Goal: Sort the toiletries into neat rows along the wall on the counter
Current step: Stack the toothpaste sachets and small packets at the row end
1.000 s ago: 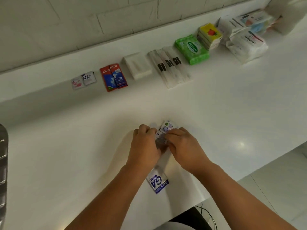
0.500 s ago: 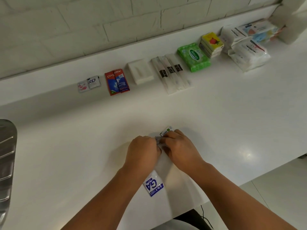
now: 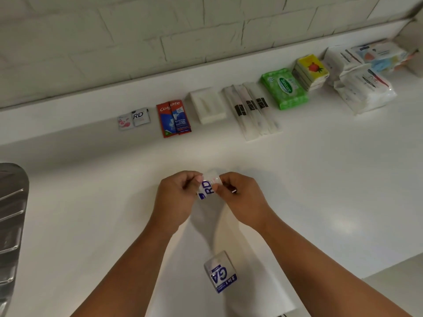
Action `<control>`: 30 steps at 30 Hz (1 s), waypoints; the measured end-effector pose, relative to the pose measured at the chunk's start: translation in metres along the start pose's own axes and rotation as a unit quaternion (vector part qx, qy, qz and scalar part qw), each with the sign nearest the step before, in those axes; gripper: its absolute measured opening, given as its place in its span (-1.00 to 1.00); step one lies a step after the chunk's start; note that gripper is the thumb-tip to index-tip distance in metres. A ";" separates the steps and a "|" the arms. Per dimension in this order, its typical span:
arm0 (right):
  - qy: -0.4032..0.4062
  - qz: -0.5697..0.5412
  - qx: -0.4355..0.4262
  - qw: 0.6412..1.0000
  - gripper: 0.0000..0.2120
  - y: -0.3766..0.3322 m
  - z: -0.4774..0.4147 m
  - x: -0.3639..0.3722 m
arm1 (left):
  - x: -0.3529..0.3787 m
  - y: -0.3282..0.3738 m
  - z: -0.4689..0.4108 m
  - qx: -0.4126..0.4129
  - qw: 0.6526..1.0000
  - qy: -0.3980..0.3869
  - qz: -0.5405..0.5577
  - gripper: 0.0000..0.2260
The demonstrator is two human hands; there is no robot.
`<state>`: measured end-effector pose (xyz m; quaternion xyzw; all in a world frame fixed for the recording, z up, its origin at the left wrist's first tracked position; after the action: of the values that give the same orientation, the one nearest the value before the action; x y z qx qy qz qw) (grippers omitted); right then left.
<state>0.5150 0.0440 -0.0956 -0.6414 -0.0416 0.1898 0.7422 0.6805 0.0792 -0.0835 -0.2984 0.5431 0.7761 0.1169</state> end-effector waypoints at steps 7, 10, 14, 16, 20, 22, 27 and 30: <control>0.034 -0.109 0.051 0.992 -0.86 -0.018 -0.043 0.034 | -0.034 -0.013 -0.019 0.013 0.999 0.020 -0.037 -0.95; 0.002 -0.076 0.035 0.997 -0.88 -0.022 -0.062 0.056 | -0.050 -0.023 -0.031 -0.004 0.998 0.028 -0.062 -0.94; -0.032 -0.029 0.032 0.999 -0.87 -0.020 -0.092 0.086 | -0.067 -0.046 -0.052 -0.009 1.000 0.015 -0.024 -0.87; -0.041 -0.024 0.026 0.999 -0.88 -0.028 -0.109 0.102 | -0.080 -0.053 -0.067 -0.013 1.000 0.018 -0.010 -0.86; -0.014 -0.032 -0.011 0.999 -0.91 -0.037 -0.145 0.129 | -0.101 -0.076 -0.104 -0.073 0.994 0.070 0.042 -0.83; 0.001 -0.012 -0.033 0.999 -0.83 -0.045 -0.163 0.137 | -0.114 -0.084 -0.122 -0.083 0.990 0.098 0.050 -0.83; 0.000 0.152 -0.170 0.974 -0.74 -0.080 -0.204 0.155 | -0.152 -0.098 -0.183 -0.118 0.973 0.173 0.092 -0.92; -0.047 0.245 -0.225 0.942 -0.70 -0.084 -0.223 0.174 | -0.165 -0.104 -0.208 -0.127 0.971 0.180 0.089 -0.93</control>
<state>0.7628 -0.1153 -0.0841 -0.7724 0.0407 0.3811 0.5065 0.9338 -0.0477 -0.1150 -0.3961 0.4766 0.7794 -0.0915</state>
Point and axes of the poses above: each hand's wrist, its own z-axis away from the middle knuckle, its own x-axis out of the palm, y = z × x, the point moved 3 cm from there along -z, towards the middle knuckle, and after that the axes turned 15 degrees about -z, right-handed, at the moved point
